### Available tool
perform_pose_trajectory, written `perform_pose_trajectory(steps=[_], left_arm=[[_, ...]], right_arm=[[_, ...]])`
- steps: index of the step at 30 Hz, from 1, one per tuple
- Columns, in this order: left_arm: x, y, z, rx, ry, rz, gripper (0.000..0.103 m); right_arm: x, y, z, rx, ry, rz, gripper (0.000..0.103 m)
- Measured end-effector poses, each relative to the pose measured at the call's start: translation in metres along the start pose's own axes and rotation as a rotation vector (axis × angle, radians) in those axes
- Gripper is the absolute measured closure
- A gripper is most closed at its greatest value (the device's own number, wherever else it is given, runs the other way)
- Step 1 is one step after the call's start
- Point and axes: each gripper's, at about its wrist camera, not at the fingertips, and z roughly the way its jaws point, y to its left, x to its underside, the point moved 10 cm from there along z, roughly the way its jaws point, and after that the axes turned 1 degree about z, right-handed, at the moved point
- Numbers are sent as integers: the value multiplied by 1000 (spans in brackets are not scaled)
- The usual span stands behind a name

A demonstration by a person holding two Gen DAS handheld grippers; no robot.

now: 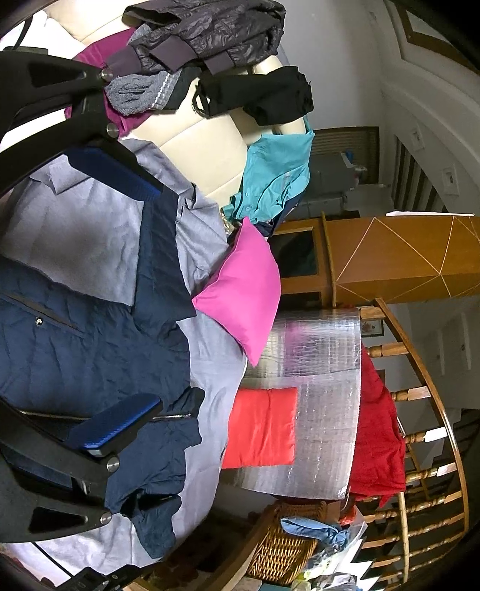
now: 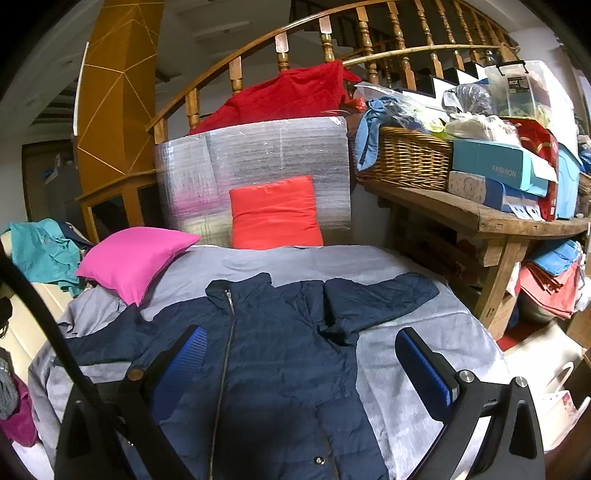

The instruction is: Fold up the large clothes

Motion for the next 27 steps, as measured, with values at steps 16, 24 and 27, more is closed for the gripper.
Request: perform_pose_trajectory(steps=[16, 24, 27], left_arm=[[67, -81, 182, 121, 286, -33, 0], [119, -115, 257, 140, 401, -7, 0], [131, -122, 271, 144, 463, 31, 0]], right_arm=[[27, -136, 165, -89, 185, 407, 0], [72, -232, 302, -217, 350, 915, 0], [81, -253, 341, -193, 355, 983, 1]])
